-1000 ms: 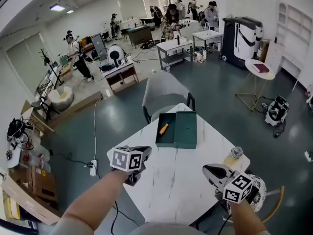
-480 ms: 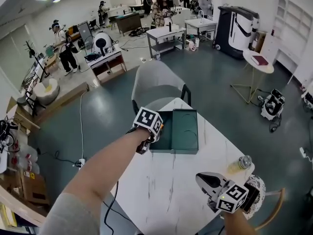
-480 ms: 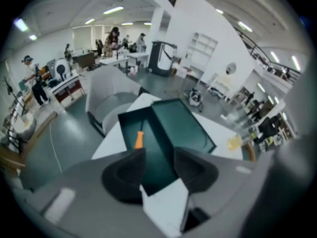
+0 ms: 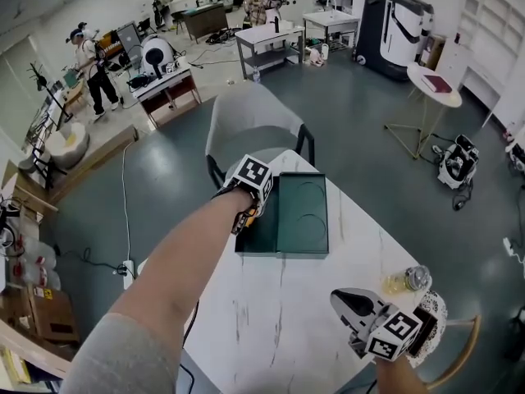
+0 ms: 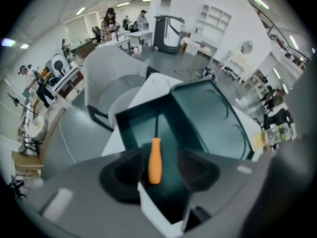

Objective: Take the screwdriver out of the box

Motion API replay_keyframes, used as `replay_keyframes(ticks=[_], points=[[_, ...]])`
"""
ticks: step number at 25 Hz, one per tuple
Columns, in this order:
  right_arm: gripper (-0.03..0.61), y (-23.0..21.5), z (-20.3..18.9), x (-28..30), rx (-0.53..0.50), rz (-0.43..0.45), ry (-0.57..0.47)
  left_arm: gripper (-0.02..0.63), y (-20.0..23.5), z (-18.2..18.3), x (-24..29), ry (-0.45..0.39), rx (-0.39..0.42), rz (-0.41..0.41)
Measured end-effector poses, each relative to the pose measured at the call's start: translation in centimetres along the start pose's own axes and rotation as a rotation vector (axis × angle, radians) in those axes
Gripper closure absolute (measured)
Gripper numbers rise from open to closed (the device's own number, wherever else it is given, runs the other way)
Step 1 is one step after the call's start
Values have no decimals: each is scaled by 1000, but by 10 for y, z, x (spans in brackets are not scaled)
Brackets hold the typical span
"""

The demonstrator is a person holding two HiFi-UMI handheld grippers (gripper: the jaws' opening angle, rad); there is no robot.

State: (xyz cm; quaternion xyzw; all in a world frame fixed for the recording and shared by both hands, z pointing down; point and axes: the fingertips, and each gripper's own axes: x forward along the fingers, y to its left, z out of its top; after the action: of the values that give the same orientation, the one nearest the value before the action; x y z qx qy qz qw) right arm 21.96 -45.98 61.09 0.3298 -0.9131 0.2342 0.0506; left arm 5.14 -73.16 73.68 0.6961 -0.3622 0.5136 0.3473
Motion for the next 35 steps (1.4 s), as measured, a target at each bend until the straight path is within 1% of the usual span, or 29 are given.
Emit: replay_keyframes(ticks=[4,11,15,16,17,18,19,20,21,22,24,26,28,30,32,35], points=[[571,-13,0,-2,17,-11,-15,403,1,1,16,45,-3,3],[571,-19,-5,-8,38,-18,-23,405,1,-4,32,99,5,16],[571,-19,-8,-10,47,-18,-21,405,-5,-14,42,166,17,27],[571,-18,-8,-10,49,-17,-23,408,-5,-18,44,185,29,45],[571,-18,-8,-11,51,-18,-25,416,-3,-21,46,196,62,86],[571,-18,-7,-11,52,-19,-28,445,1,-21,47,197,117,143],[571,-18,-7,-10,55,-22,-32,513,6,-18,49,191,176,195],[571,-18,-8,-10,59,-24,-34,515,10,-15,50,182,219,224],[571,-18,-10,-10,66,-26,-34,517,11,-14,51,173,234,225],[571,-18,-13,-11,75,-28,-33,518,11,-16,50,166,226,207],[571,-17,-18,-14,90,-30,-32,522,8,-21,45,142,171,151],[571,-16,-16,-19,95,-31,-36,523,5,-15,34,78,121,114],[571,-14,-11,-24,93,-31,-42,523,2,0,16,3,106,101],[571,-12,-6,-28,86,-28,-48,523,-5,11,-6,-53,99,84],[571,-9,0,-32,77,-21,-54,523,-13,16,-27,-94,90,59],[571,-1,9,-36,62,-6,-56,523,-24,14,-56,-139,80,27]])
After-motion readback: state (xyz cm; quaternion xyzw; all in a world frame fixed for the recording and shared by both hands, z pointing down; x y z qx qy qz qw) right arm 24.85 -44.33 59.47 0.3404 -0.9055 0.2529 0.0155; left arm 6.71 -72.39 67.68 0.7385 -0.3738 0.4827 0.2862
